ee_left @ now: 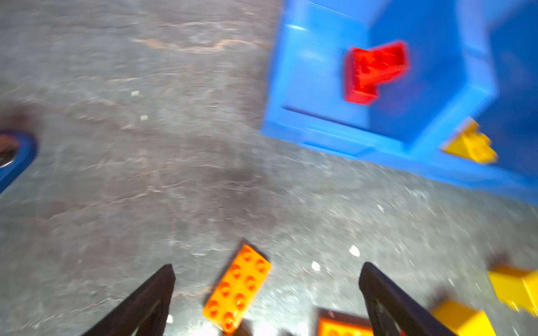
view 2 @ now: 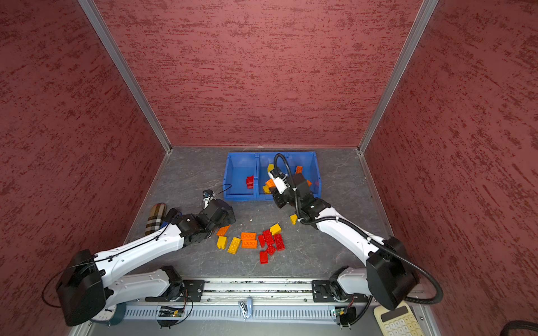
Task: Sort the legos into containers by color
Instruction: 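Drop the orange brick in its compartment while the left gripper lowers to yellow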
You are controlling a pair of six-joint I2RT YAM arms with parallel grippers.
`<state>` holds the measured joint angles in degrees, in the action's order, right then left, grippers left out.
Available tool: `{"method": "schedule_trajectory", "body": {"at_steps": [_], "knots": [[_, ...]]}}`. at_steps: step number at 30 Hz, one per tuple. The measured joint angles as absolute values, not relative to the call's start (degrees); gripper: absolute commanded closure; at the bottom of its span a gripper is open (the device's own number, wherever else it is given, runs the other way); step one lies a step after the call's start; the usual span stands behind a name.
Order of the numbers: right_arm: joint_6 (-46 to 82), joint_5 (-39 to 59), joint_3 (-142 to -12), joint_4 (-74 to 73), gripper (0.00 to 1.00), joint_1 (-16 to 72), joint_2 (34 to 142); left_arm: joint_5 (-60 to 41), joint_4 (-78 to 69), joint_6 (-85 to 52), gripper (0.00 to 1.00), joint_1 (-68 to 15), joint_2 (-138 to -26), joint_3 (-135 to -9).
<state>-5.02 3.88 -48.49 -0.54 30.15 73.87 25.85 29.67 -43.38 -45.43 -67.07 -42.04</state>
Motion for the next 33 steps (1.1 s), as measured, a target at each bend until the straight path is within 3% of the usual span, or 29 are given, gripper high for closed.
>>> {"method": "schedule_trajectory", "body": {"at_steps": [8,13,16,20,27,33], "knots": [[8.6,2.6,-46.7,-3.2,0.69,14.7,75.7,18.9,32.5,-36.1,0.05,-52.1,-72.3,-47.1],[11.6,4.6,-52.0,-1.0,0.68,10.9,86.1,15.0,35.6,-33.6,0.07,-53.1,-76.4,-48.2],[11.6,4.0,-59.5,2.4,0.67,10.9,94.1,13.3,37.6,-32.6,0.11,-53.1,-78.1,-48.3],[10.9,-0.4,-67.6,6.7,0.65,11.1,101.0,11.7,39.7,-32.4,0.25,-53.0,-78.7,-48.2],[8.3,-7.0,-73.9,10.9,0.41,11.9,104.0,9.6,41.1,-32.5,0.34,-52.2,-78.7,-47.9],[6.8,-6.6,-74.1,11.5,0.34,13.5,103.5,8.8,41.6,-32.0,0.41,-52.0,-78.8,-47.9]]}}
